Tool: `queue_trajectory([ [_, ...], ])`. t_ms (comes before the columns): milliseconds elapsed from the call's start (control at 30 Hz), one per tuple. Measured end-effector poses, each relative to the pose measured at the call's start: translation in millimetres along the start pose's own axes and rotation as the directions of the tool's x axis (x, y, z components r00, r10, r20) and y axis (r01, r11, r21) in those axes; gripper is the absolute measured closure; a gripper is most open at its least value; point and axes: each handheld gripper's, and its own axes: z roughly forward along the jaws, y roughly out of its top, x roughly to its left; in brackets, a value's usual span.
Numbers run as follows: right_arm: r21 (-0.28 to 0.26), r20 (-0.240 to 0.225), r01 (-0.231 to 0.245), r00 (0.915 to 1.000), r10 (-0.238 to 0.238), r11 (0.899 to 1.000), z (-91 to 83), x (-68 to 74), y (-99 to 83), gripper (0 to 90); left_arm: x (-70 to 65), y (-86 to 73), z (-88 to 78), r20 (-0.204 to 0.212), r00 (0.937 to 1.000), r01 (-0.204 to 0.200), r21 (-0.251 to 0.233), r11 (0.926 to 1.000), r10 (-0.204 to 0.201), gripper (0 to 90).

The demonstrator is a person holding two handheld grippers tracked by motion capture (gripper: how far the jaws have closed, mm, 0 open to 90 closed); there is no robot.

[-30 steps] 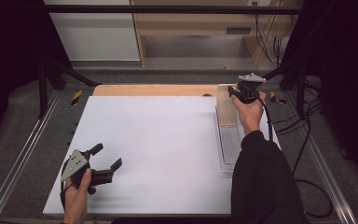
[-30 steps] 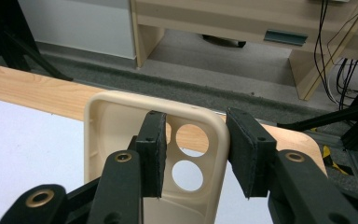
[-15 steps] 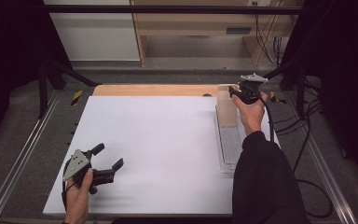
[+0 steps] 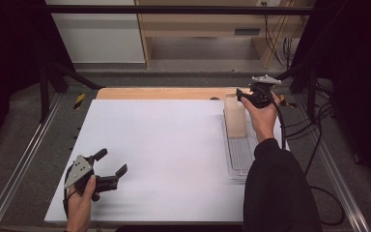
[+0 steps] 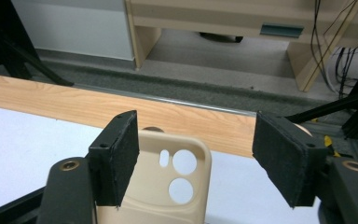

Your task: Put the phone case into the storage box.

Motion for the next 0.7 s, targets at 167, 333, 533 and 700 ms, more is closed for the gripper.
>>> queue_trajectory([
  [167,-0.008,0.002,-0.012,0.9999,0.012,1.000,-8.2,-0.1,3.7,26.8,-0.3,0.0,0.1,0.001,1.0000,-0.001,0.001,1.0000,0.001,3.5],
  [333,0.004,-0.006,-0.016,0.9999,0.016,1.000,-11.1,0.4,4.6,21.9,-0.5,0.2,0.5,0.000,1.0000,-0.007,0.003,1.0000,0.007,3.5],
  [533,0.013,-0.008,-0.017,0.9998,0.017,1.000,-11.9,2.7,5.5,18.0,-0.3,0.1,0.4,-0.001,1.0000,-0.007,0.003,1.0000,0.007,3.4],
  [700,0.017,-0.005,-0.026,0.9997,0.026,1.000,-11.5,5.0,5.8,13.9,-0.2,0.3,0.2,-0.001,1.0000,-0.008,0.003,1.0000,0.008,3.4],
])
